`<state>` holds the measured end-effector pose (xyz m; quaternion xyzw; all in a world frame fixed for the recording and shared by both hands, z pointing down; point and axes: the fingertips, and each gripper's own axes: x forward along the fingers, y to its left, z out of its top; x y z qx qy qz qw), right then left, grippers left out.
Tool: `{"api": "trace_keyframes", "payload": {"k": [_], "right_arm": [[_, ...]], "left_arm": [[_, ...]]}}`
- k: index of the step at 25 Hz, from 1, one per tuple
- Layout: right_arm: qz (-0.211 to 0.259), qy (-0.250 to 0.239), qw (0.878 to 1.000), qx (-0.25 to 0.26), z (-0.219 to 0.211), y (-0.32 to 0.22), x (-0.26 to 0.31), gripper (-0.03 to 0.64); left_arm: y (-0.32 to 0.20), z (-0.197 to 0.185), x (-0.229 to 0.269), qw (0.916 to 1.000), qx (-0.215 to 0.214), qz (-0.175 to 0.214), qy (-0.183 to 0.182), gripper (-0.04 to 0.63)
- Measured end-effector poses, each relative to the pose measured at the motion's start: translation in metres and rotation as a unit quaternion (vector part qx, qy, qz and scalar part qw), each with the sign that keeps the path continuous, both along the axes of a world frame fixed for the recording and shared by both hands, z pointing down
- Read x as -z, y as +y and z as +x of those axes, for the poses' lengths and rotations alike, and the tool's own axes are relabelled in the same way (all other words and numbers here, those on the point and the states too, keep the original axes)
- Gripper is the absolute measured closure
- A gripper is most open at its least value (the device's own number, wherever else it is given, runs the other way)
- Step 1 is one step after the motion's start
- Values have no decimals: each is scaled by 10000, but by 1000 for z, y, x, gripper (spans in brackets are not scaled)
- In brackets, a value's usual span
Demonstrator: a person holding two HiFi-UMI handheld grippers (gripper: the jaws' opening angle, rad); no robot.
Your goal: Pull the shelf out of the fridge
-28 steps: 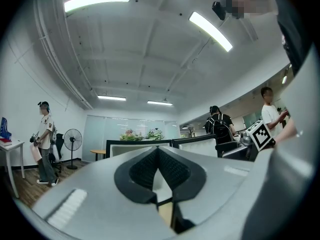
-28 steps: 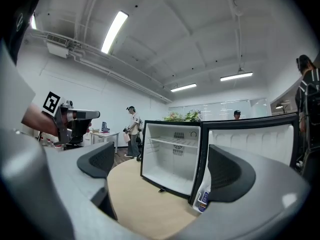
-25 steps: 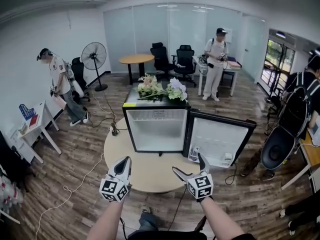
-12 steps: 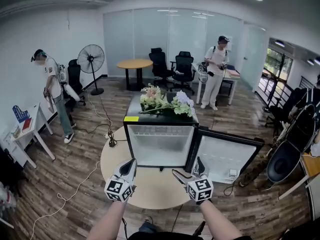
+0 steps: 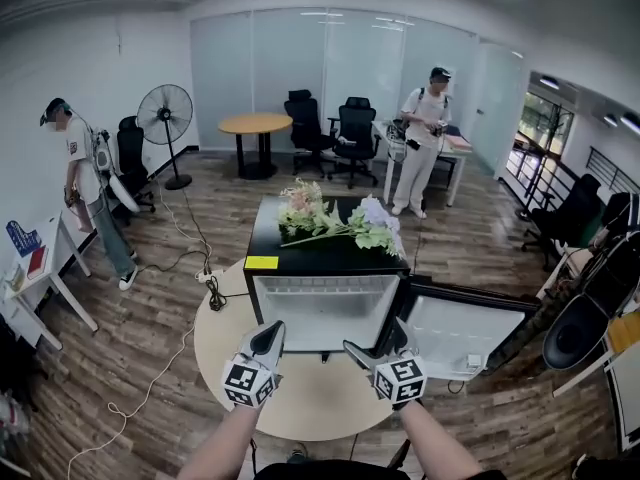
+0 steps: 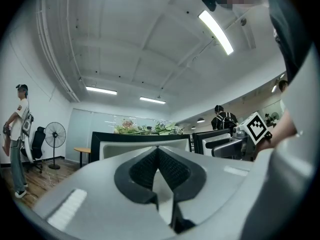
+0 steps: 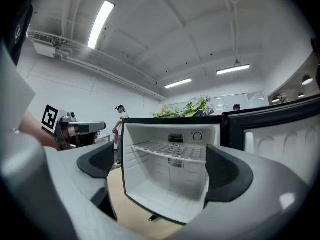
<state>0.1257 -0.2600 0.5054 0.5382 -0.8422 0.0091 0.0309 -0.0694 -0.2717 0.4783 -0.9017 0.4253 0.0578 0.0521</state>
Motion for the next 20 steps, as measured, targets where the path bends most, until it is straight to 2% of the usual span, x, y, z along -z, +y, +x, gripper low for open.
{"api": "trace_keyframes", "payload": {"k": [14, 20], "right_arm": [[-44, -37, 9992, -399, -13, -77, -8, 35], [-123, -140, 9991, -371, -13, -99, -17, 35]], "left_arm": [[-74, 12, -8, 9979, -631, 98, 80, 595], [-94, 16, -11, 9979, -623, 107, 161, 595]]}}
